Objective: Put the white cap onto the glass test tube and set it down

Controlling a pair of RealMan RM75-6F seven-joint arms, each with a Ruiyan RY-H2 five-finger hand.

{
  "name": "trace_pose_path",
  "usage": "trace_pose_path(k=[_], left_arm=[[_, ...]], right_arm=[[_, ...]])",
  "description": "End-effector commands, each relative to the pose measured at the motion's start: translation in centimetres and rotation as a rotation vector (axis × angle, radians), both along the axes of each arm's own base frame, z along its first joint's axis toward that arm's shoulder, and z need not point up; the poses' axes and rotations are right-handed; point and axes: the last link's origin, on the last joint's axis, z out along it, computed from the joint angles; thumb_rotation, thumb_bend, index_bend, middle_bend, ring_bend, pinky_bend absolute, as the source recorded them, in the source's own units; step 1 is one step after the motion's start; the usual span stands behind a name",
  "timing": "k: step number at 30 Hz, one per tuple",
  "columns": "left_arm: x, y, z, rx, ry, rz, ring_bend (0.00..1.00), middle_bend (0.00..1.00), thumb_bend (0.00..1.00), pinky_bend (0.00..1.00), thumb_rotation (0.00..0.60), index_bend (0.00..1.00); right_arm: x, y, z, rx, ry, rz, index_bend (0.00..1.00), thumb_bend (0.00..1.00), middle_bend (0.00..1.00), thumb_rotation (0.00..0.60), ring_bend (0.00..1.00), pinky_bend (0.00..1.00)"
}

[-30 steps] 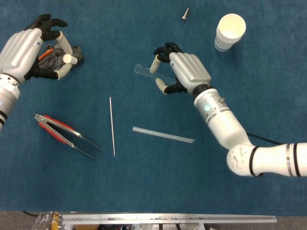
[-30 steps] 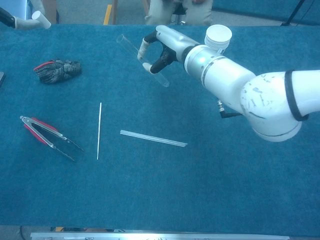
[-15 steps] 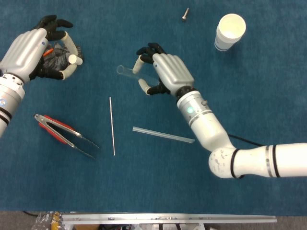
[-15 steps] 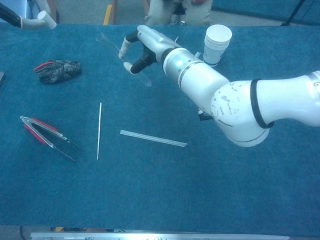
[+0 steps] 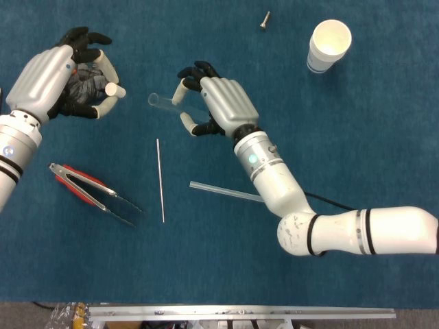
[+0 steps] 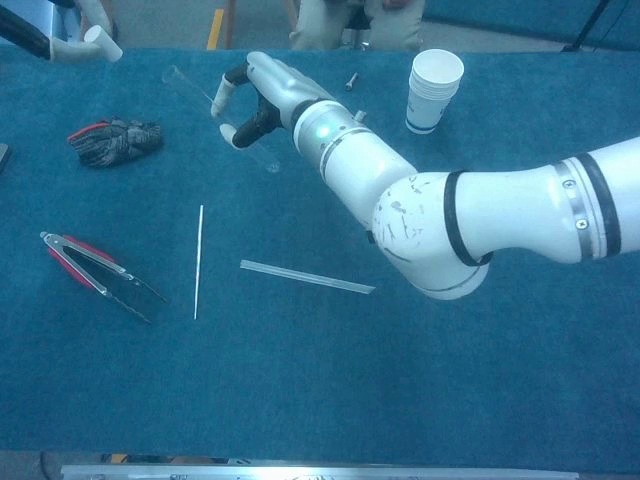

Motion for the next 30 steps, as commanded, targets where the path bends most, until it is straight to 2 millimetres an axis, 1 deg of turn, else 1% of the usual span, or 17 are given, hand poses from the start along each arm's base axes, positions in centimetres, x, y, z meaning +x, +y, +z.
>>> trace_pose_path(k=[1, 13, 30], left_arm=[[0.1, -0.1, -0.2, -0.006, -0.007, 0.000, 0.00, 0.17, 0.32, 0.00, 0.600, 0.53], [0.7, 0.0, -1.3, -0.022, -0.048, 0.006, 0.00, 0.17, 0.32, 0.00, 0.600, 0.53], [1.1, 0.2, -2.0, -0.033, -0.063, 0.005, 0.00, 0.17, 0.32, 0.00, 0.600, 0.53]], right_arm=[[0.4, 0.0, -0.2, -0.001, -0.011, -0.001, 0.62, 0.39, 0.22, 0.600, 0.06, 0.28], [1.0, -0.2, -0.8, -0.008, -0.033, -0.014, 0.62, 0.38, 0.22, 0.600, 0.06, 0.28], [1.6, -0.2, -1.2, -0.001, -0.040, -0.019, 0.63, 0.38, 0.22, 0.600, 0.06, 0.28]])
